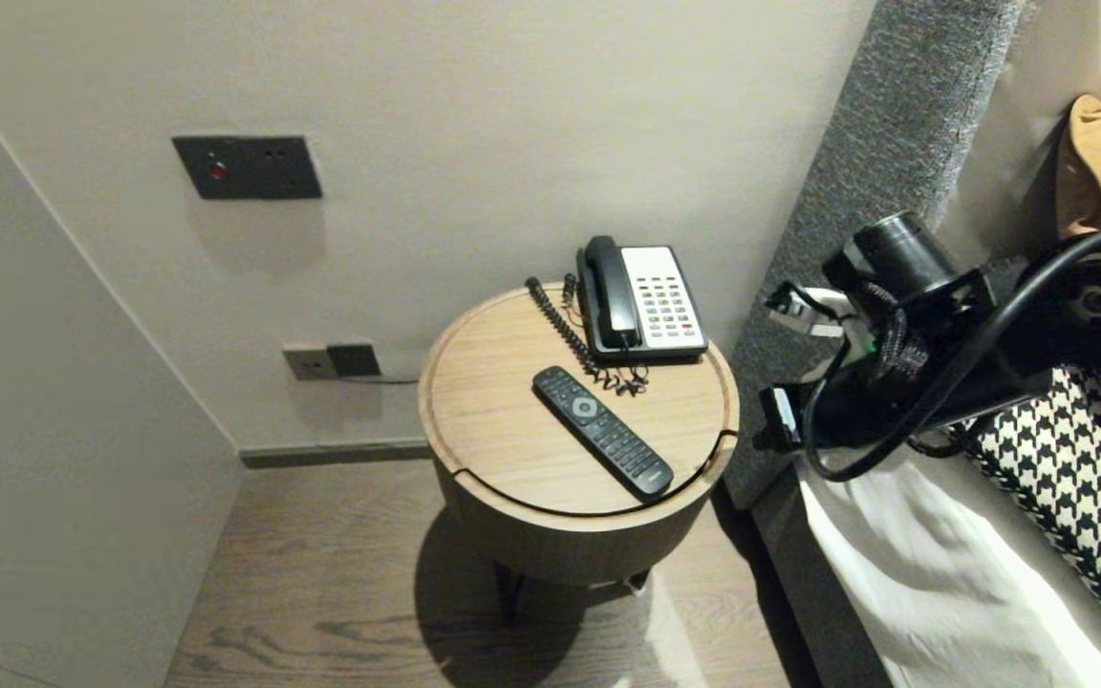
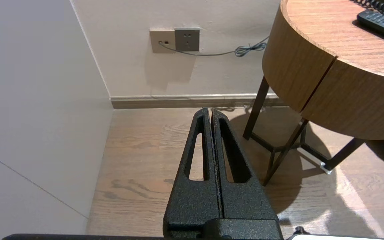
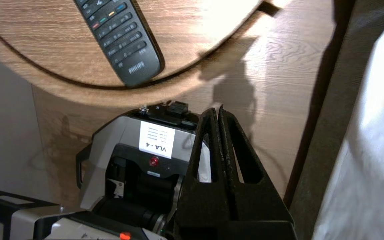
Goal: Open the nightstand drawer
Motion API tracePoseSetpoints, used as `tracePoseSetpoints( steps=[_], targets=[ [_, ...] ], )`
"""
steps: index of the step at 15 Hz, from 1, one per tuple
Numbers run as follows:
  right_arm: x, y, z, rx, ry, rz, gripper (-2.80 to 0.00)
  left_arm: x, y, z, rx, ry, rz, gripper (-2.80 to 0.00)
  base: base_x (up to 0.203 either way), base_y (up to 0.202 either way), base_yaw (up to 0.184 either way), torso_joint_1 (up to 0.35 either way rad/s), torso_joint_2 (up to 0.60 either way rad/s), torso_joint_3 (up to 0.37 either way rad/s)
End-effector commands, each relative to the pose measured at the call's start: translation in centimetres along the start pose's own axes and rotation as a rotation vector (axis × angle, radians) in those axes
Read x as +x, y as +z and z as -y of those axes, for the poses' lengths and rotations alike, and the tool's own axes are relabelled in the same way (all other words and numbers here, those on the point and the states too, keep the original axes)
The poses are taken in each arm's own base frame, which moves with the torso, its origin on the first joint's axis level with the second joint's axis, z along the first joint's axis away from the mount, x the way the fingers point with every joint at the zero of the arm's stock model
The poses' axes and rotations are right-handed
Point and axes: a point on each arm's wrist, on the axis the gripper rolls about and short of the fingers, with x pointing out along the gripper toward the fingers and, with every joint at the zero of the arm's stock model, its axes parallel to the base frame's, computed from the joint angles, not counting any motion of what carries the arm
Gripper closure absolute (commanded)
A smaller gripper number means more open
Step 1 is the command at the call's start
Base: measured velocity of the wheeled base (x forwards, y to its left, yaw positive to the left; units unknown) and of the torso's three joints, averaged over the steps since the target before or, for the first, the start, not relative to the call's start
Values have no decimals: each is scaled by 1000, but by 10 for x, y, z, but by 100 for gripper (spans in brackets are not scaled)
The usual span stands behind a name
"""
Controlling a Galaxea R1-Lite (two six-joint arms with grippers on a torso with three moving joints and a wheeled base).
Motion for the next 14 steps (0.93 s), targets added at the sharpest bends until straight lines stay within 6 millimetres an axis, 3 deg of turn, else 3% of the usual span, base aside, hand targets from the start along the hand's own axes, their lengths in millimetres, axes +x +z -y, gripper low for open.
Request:
tracePoseSetpoints(
  steps=[1, 6, 14],
  targets=[
    [29, 0, -3, -5, -1, -44, 0, 0, 0, 0, 0, 1, 1, 0, 0, 0, 0, 0, 0, 0],
    [52, 2, -4, -2, -4, -57, 0, 0, 0, 0, 0, 1, 1, 0, 0, 0, 0, 0, 0, 0],
    [68, 2, -3, -1, -8, -71, 0, 0, 0, 0, 0, 3, 0, 0, 0, 0, 0, 0, 0, 0]
  ],
)
